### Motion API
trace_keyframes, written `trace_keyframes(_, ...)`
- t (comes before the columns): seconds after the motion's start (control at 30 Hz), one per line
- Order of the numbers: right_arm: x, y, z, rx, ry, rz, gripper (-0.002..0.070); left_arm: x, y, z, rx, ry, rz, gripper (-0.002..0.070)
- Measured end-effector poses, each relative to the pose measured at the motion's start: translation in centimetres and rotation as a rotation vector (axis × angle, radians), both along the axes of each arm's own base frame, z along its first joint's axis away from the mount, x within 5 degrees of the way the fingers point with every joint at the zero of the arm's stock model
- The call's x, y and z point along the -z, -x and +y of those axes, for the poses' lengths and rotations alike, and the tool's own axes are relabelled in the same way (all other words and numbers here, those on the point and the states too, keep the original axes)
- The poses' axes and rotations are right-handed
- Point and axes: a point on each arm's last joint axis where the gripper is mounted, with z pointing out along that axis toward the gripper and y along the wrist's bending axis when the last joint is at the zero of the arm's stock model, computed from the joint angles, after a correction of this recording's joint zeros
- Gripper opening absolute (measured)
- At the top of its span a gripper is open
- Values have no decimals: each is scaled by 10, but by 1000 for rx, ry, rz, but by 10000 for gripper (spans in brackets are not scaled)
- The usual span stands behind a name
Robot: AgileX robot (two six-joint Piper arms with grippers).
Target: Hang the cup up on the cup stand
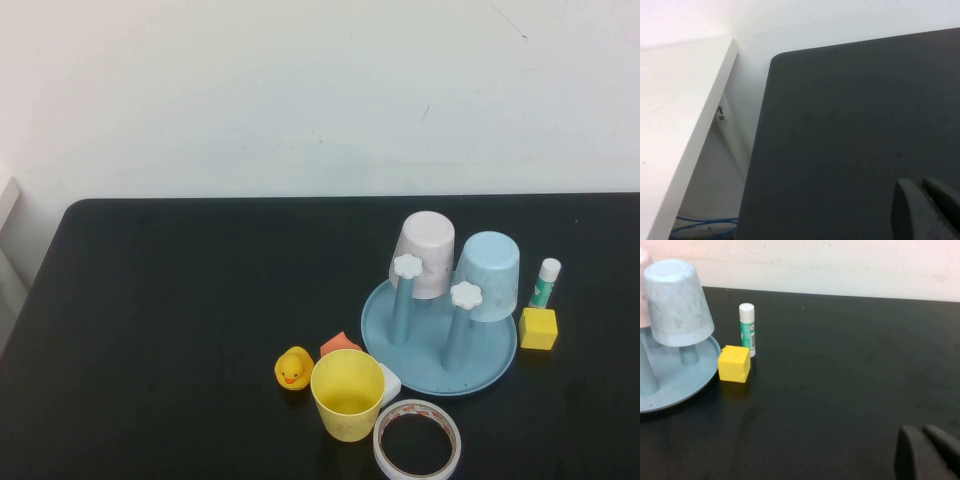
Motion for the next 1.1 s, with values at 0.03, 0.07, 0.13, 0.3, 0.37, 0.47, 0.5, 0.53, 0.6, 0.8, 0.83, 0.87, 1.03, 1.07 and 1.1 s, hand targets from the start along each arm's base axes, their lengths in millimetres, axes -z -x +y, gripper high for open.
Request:
trace_keyframes(0.03, 0, 0, 0, 0, 0, 0, -1, 0, 0, 0, 0, 0, 0, -1)
trace_keyframes(0.07, 0, 0, 0, 0, 0, 0, -1, 0, 0, 0, 0, 0, 0, -1)
trace_keyframes(0.13, 0, 0, 0, 0, 0, 0, -1, 0, 0, 0, 0, 0, 0, -1)
trace_keyframes(0.3, 0, 0, 0, 0, 0, -2, -1, 0, 0, 0, 0, 0, 0, -1)
trace_keyframes(0.37, -1, 0, 0, -1, 1, -6, -1, 0, 0, 0, 0, 0, 0, -1)
trace_keyframes(0.47, -1, 0, 0, -1, 1, -8, -1, 0, 0, 0, 0, 0, 0, -2)
trace_keyframes(0.5, -1, 0, 0, -1, 1, -8, -1, 0, 0, 0, 0, 0, 0, -2)
trace_keyframes(0.53, -1, 0, 0, -1, 1, -10, -1, 0, 0, 0, 0, 1, 0, -2)
trace_keyframes(0.6, -1, -1, 1, -4, -16, -22, -1, 0, 0, -1, 2, 18, 0, -2)
trace_keyframes(0.8, -5, -2, 13, 2, -522, -79, -1, -6, -1, -9, 8, 408, -39, -2)
trace_keyframes(0.83, -7, -2, 16, 4, -631, -84, -1, -10, -1, -12, 3, 573, -52, -2)
trace_keyframes(0.87, -8, -2, 17, 5, -711, -87, -1, -13, -1, -13, -3, 746, -63, -2)
trace_keyframes(1.03, -9, -3, 19, -4, -779, -95, -1, -27, -3, -8, -71, 1234, -165, -2)
trace_keyframes(1.07, -10, -3, 19, -9, -758, -102, -1, -29, -3, -4, -98, 1270, -201, -2)
trace_keyframes(1.1, -10, -3, 19, -14, -741, -105, -1, -30, -3, -1, -123, 1295, -233, -2)
